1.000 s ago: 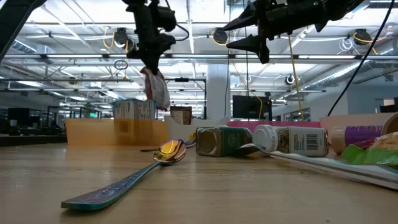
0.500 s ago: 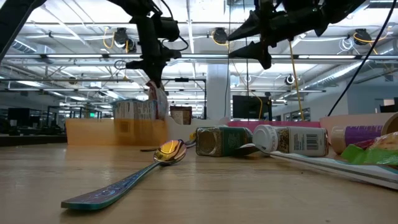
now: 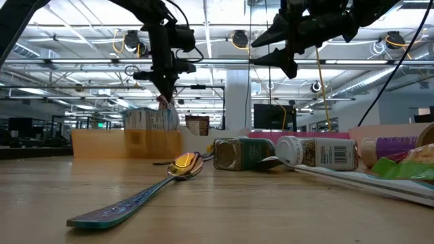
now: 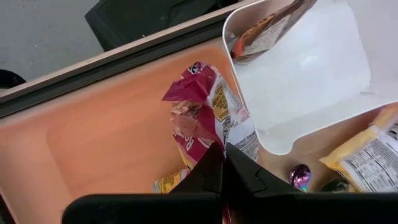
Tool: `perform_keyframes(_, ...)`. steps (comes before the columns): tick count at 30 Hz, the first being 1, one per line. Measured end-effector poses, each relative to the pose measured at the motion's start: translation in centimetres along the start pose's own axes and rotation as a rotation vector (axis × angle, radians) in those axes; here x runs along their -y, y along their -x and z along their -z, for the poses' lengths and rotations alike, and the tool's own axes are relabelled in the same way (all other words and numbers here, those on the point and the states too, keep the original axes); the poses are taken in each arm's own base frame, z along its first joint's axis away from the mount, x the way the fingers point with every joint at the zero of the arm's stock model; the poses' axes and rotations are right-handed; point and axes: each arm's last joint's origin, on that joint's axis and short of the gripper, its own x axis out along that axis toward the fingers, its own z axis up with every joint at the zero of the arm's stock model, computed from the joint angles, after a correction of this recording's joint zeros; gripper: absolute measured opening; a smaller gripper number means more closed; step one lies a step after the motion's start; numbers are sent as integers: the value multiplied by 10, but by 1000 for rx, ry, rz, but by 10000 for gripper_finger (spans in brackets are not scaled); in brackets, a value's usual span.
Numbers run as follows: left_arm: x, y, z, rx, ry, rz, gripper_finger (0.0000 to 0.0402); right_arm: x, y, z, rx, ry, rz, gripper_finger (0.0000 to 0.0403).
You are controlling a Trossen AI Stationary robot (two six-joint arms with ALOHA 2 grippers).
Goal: Pick & Place Food Item
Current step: Put the red noodle pack into the orange bin
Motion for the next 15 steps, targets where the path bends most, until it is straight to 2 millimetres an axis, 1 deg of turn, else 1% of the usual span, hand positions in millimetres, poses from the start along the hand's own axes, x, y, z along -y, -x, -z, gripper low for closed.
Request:
perform_keyframes(8,1,-20,3,12,22,22,0,0,0,0,0,-1,1,206)
perform_keyframes(15,1,-32,6,9,29,65,0,0,0,0,1,-8,3,205)
